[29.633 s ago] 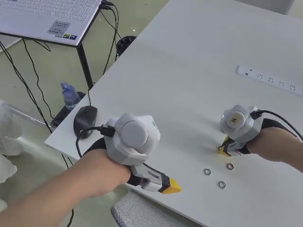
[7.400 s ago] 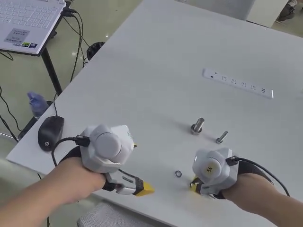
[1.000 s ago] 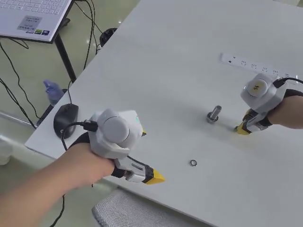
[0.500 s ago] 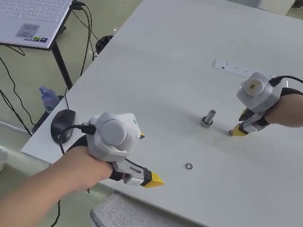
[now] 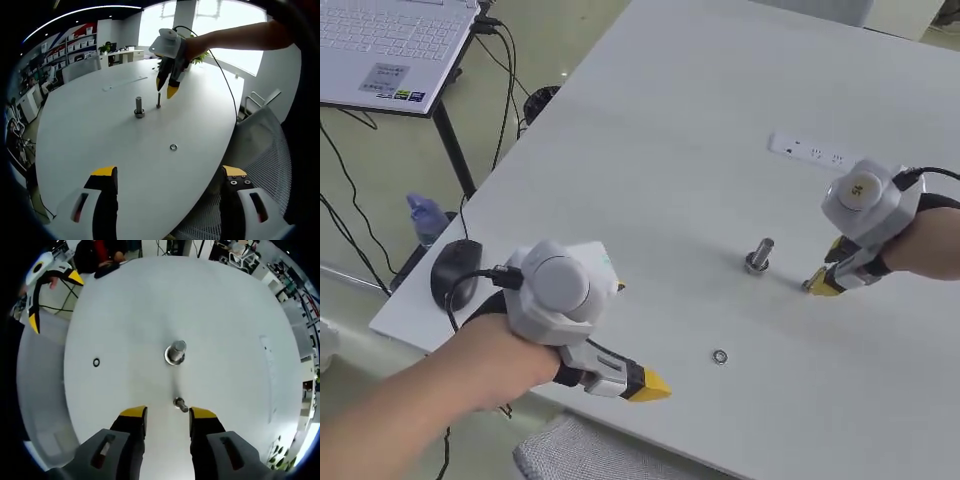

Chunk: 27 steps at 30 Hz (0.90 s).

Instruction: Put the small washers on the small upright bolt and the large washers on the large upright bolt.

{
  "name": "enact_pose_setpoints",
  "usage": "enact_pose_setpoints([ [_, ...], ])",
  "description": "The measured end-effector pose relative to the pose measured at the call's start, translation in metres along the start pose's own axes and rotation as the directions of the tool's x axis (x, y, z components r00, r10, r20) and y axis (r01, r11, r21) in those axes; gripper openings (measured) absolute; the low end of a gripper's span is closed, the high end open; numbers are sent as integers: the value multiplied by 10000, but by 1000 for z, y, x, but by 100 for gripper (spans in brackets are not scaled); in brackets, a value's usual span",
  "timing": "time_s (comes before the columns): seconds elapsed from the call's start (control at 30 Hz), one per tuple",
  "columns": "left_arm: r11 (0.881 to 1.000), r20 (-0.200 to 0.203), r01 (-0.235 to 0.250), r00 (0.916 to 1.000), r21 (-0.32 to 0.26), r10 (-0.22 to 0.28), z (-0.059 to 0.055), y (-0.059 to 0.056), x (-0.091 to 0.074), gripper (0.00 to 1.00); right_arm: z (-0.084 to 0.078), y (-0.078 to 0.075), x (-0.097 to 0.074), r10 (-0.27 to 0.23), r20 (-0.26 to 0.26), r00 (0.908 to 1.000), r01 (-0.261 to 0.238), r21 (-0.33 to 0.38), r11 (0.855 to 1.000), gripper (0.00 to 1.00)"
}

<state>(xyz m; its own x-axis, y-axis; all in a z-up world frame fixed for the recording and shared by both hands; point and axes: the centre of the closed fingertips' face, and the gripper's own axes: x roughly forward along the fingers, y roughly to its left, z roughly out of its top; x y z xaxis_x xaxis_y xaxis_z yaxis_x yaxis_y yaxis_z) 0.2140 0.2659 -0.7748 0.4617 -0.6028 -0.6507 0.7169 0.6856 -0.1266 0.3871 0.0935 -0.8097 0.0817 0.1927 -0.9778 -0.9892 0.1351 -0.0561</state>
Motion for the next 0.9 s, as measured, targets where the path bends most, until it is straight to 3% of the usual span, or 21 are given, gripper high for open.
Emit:
enact_pose_setpoints([
  [0.3,10000,-11,56,10000,66,-56,0,-2,0,83,-3,20,0,139,-6,9999,-139,-51,9999,35],
  [0.9,9998,78,-8,10000,179,6,2,-2,-4,82,19,80,12,680,279,9973,-663,-575,9961,35],
])
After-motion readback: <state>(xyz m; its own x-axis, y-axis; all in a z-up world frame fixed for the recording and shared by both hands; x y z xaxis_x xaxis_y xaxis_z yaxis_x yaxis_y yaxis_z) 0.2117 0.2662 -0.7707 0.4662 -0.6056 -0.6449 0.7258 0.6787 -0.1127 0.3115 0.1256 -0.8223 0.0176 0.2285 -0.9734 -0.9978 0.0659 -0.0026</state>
